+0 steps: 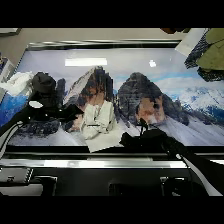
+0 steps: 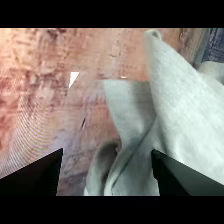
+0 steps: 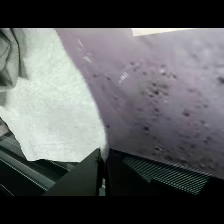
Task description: Fold the clothes and pants, and hang the long-sleeved shirts on hangers.
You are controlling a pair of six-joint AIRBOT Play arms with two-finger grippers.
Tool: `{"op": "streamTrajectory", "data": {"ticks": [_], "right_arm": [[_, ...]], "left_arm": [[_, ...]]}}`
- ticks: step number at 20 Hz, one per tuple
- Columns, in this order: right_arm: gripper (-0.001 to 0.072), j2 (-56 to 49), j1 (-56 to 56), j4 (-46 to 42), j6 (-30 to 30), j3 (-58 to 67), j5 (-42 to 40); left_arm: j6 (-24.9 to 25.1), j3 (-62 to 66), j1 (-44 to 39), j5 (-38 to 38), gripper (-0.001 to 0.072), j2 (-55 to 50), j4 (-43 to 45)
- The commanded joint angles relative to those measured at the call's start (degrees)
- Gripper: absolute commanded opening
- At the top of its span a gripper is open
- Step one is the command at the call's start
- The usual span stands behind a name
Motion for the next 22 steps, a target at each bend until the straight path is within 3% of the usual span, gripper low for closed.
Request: {"op": "streamTrajectory", "data": {"ticks": [1, 3, 4, 5, 6, 7, 9, 11, 15, 17, 22], "right_arm": [[0.0036, 0.52, 0.02, 0.37, 1.51, 0.07, -0.7], [0.0036, 1.03, 0.02, 0.35, 1.51, 0.07, -0.72], [0.0036, 1.42, 0.02, 0.31, 1.51, 0.07, -0.5], [0.0036, 1.95, 0.02, 0.2, 1.51, 0.07, -0.09], [0.0036, 2.75, 0.02, -0.11, 1.51, 0.07, 0.57], [0.0036, 3.58, 0.02, -0.68, 1.53, 0.13, 1.29], [0.0035, 5.79, -0.02, -3.06, 1.75, 0.83, 2.56], [0.0035, 8.59, -0.02, -10.32, 5.64, 2.99, 3.76], [0.0034, 13.44, -0.02, -44.13, 25.83, 14.75, 0.13], [0.0034, 14.91, -0.02, -58.69, 31.95, 23.17, -3.78], [0.0034, 15.26, 0.02, -77.48, 33.0, 43.93, -10.71]], "left_arm": [[2.8, -0.31, -2.43, 1.44, 0.0597, -3.41, -4.26], [3.74, -0.31, -3.06, 1.53, 0.0595, -3.72, -6.08], [4.48, -0.31, -3.1, 1.57, 0.0552, -3.72, -7.3], [5.31, -0.31, -3.1, 1.49, 0.0347, -3.72, -8.7], [6.08, -0.31, -3.08, 1.46, 0.0074, -3.69, -10.23], [6.54, -0.28, -2.93, 1.51, 0.0018, -3.65, -11.56], [6.51, 0.26, -1.95, 0.98, 0.0016, -3.19, -11.72], [6.49, 0.39, 0.26, 1.01, 0.0015, -0.94, -11.54], [6.05, 0.42, 7.82, 0.98, 0.0013, 8.57, -9.9], [5.86, 0.42, 11.58, 0.52, 0.0013, 15.3, -6.93], [-4.0, 0.42, 17.77, 0.39, 0.0013, 31.76, 6.86]]}}
